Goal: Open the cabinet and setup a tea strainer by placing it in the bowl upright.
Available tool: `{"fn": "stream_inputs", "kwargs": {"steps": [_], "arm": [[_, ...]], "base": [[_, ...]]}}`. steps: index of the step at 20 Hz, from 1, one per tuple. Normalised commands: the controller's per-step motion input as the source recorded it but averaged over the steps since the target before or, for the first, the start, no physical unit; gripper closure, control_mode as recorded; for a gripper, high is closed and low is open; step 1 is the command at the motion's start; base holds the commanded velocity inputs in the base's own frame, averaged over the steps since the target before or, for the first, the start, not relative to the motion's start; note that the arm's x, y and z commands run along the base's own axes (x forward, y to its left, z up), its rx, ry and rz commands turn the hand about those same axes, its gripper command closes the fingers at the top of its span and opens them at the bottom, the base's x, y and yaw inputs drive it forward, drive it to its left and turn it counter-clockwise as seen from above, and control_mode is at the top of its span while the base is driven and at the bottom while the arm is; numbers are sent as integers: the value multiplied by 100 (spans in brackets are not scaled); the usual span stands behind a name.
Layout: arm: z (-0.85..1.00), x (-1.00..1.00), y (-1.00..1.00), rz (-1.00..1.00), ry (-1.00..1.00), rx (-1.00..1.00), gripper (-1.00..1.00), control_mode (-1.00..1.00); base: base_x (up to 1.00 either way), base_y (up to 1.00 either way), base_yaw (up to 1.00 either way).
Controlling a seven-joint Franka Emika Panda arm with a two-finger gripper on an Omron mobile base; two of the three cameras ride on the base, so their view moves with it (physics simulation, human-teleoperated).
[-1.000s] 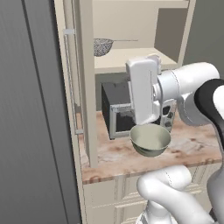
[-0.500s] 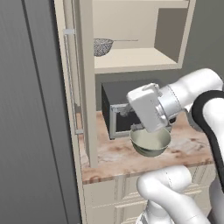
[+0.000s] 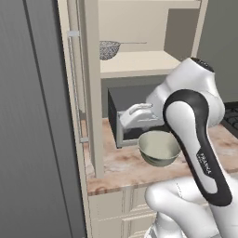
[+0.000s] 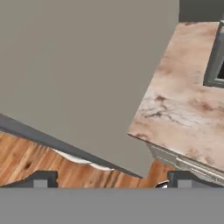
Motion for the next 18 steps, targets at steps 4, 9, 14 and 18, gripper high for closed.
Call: {"fn": "stream_inputs", "kwargs": {"steps": [4, 9, 14, 18], "arm": [[-12, 37, -40, 0, -27, -49, -100, -100], [-25, 4, -42, 0, -27, -31, -100, -100], [13, 14, -25, 0, -28, -19, -100, -100], [44, 29, -35, 1, -17, -24, -100, -100]], "base": [[0, 0, 0], [0, 0, 0], [0, 0, 0], [0, 0, 0]]}}
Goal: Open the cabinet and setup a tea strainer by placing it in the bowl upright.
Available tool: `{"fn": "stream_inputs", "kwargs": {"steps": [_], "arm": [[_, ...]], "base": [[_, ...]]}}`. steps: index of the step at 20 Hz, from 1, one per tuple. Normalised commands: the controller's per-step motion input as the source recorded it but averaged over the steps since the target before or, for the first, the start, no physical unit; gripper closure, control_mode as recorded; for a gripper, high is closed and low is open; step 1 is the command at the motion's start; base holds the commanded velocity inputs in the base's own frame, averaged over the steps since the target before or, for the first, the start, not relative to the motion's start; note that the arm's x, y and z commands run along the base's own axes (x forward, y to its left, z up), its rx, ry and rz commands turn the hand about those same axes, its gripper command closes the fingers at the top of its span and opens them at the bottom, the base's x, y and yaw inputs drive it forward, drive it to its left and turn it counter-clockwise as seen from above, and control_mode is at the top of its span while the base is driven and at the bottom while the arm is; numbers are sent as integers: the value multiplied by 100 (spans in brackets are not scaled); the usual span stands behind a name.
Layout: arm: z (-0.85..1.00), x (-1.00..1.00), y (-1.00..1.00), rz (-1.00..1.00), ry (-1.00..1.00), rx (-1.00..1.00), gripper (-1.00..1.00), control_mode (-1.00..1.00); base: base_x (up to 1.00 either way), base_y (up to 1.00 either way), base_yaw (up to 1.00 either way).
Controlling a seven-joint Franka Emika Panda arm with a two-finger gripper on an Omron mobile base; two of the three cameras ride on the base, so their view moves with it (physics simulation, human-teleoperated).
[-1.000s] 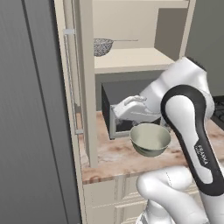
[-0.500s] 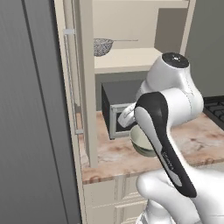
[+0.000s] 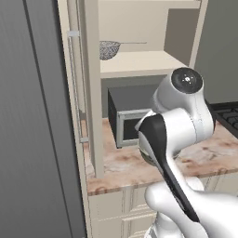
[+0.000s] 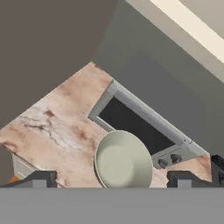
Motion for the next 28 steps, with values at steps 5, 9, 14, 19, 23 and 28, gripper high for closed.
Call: {"fn": "stream_inputs", "kwargs": {"steps": [5, 9, 14, 19, 23, 28], "arm": [[58, 9, -9, 0, 0, -20, -100, -100], [36, 23, -12, 3, 0, -7, -100, -100], [32, 14, -2, 2, 0, -7, -100, -100], [0, 29, -12, 21, -3, -1, -100, -100], [19, 21, -8, 24, 0, -6, -100, -100], [6, 35, -7, 27, 0, -7, -100, -100]], "base": [[0, 0, 0], [0, 0, 0], [0, 0, 0], [0, 0, 0], [0, 0, 0], [0, 0, 0]]}}
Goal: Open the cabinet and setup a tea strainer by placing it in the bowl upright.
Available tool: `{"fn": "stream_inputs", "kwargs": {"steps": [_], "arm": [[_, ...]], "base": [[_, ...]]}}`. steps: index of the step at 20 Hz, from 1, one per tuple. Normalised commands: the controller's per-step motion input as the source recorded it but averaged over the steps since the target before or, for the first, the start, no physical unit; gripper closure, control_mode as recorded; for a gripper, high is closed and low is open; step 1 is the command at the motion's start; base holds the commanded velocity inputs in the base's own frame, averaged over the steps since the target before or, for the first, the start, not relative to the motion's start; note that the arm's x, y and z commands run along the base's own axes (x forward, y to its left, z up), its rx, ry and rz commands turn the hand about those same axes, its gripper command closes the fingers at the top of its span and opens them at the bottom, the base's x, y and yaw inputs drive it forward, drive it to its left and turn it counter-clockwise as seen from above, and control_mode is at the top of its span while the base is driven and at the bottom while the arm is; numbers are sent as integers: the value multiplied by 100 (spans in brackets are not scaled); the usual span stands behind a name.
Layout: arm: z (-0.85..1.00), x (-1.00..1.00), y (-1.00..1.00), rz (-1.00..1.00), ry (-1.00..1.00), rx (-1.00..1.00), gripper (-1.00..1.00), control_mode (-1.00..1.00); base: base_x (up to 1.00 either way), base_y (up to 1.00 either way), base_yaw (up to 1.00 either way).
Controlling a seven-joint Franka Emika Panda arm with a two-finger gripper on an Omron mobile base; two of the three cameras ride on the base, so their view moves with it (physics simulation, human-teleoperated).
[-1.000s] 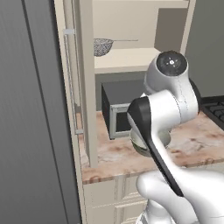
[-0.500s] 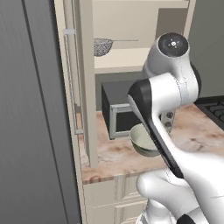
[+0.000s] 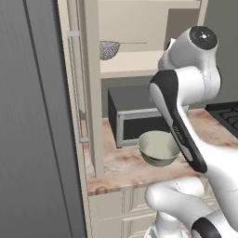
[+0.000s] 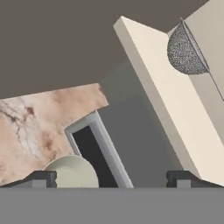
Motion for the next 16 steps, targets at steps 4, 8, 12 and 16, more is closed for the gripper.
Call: {"fn": "stream_inputs", "kwargs": {"steps": [4, 8, 12, 16], "arm": [[2, 22, -12, 31, -9, 0, -100, -100], [9, 39, 0, 39, -4, -8, -100, -100], [-12, 9, 0, 34, -15, -31, -100, -100], [0, 12, 0, 35, -31, -22, -100, -100]], "base": [[0, 0, 0], [0, 0, 0], [0, 0, 0], [0, 0, 0]]}}
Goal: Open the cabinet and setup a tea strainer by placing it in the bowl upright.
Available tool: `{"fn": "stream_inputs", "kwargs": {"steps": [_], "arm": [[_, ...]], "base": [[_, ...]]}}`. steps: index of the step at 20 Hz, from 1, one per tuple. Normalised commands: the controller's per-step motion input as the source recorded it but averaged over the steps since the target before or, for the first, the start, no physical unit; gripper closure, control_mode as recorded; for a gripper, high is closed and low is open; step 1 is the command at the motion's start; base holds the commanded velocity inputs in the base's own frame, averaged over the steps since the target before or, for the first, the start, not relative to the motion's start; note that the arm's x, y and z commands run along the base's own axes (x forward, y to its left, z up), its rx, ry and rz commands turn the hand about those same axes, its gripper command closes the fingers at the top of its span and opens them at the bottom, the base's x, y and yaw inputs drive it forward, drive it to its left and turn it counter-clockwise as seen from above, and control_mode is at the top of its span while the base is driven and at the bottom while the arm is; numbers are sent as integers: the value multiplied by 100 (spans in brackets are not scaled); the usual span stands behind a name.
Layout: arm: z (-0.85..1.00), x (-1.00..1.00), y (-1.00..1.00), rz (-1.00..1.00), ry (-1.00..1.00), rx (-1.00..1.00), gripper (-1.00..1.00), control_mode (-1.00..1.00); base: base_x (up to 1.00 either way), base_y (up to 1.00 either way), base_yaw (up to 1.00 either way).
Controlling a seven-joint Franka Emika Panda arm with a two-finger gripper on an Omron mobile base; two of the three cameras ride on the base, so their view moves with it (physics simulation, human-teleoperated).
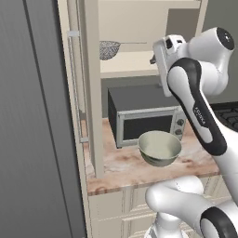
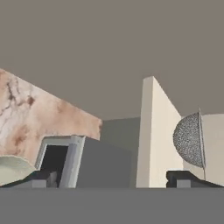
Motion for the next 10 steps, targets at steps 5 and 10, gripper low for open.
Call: {"fn": "stream_inputs", "kwargs": {"steps": [5, 10], "arm": [[31, 17, 0, 34, -32, -13, -100, -100], [17, 12, 0, 18, 0, -2, -100, -100]], "base": [[0, 0, 0], [0, 0, 0]]}}
